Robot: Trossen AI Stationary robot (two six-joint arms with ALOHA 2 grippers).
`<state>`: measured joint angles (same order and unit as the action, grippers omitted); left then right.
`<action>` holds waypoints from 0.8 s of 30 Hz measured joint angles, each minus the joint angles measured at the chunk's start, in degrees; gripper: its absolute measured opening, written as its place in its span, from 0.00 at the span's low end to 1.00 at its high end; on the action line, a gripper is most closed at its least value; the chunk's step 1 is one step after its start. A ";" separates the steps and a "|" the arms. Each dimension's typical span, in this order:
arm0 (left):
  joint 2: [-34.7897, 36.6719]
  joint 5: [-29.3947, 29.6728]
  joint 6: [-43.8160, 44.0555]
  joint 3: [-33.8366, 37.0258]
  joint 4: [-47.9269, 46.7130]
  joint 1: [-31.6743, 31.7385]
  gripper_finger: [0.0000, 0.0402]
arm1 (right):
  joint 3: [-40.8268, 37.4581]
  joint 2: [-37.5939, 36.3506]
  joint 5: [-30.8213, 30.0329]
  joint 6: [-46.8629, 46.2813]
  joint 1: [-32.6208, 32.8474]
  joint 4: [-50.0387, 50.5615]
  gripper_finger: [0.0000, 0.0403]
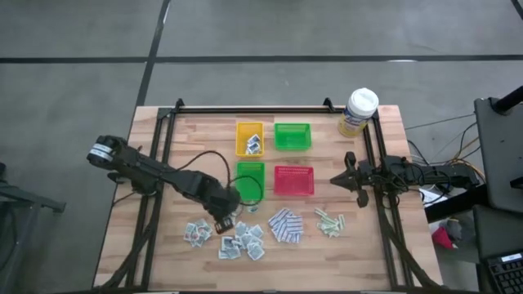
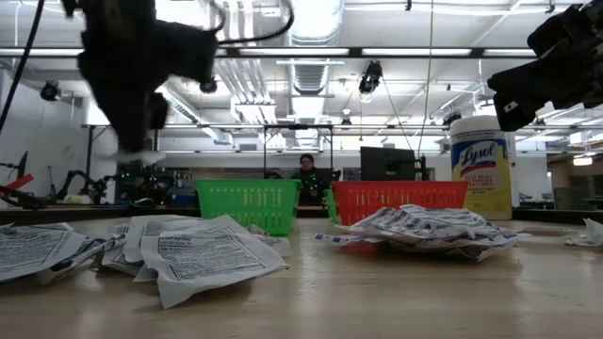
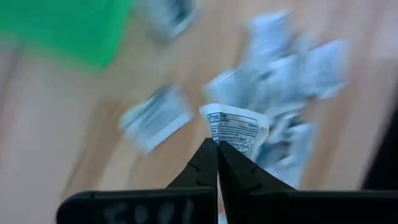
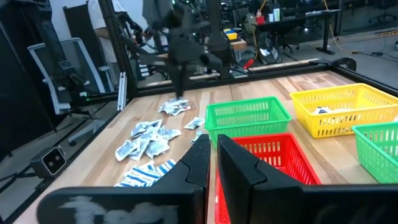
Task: Pick & Place First Aid Supplies
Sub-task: Put the blue alcohol pad into the yellow bin
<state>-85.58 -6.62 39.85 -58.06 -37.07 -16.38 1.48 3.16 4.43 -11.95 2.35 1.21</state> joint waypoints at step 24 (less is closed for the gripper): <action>0.02 28.78 -9.54 -4.76 7.63 14.06 0.00 | 0.02 0.00 0.00 -0.02 0.00 0.00 0.07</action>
<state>-85.56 22.16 30.31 -62.83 -29.44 -2.32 1.50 3.16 4.43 -11.97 2.36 1.21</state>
